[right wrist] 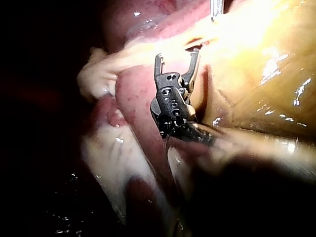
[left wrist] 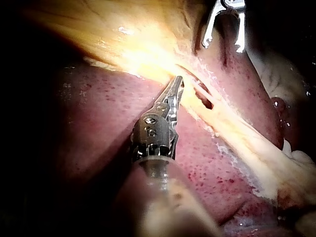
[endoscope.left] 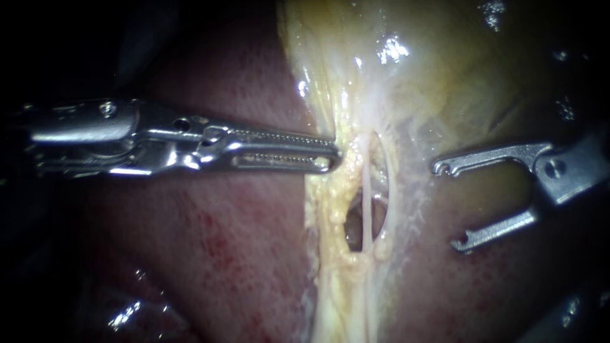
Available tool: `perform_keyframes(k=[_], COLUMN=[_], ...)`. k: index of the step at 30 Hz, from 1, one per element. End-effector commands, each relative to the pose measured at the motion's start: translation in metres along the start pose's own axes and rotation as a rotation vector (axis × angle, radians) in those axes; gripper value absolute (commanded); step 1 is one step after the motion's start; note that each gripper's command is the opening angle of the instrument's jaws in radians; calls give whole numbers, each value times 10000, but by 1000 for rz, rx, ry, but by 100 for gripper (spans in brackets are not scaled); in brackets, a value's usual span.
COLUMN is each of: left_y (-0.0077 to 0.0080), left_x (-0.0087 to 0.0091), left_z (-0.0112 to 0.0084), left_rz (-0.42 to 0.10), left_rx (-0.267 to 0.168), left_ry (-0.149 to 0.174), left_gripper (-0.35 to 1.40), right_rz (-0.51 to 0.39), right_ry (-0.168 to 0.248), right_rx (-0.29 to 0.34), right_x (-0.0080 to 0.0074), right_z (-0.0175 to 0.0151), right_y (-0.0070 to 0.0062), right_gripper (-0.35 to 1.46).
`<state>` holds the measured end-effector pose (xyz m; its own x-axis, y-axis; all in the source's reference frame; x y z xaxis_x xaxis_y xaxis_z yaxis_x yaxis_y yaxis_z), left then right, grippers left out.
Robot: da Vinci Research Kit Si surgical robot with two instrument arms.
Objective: Grabbing gallbladder
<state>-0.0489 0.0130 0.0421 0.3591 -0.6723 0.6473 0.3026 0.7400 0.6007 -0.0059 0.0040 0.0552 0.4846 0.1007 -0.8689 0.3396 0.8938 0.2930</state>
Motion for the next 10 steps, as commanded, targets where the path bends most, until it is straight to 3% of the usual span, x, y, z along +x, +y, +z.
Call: perform_keyframes(k=[1, 10], left_y=[0, 2], left_x=[1, 2], left_z=[0, 0], left_rz=[-6, -11], left_rx=[0, -1], left_ry=[1, 1], left_gripper=[-35, -35], right_rz=[0, 5], right_ry=[0, 0], right_rx=[0, 0], right_x=[0, 0], right_z=[0, 0], right_y=[0, 0], right_gripper=[58, 58])
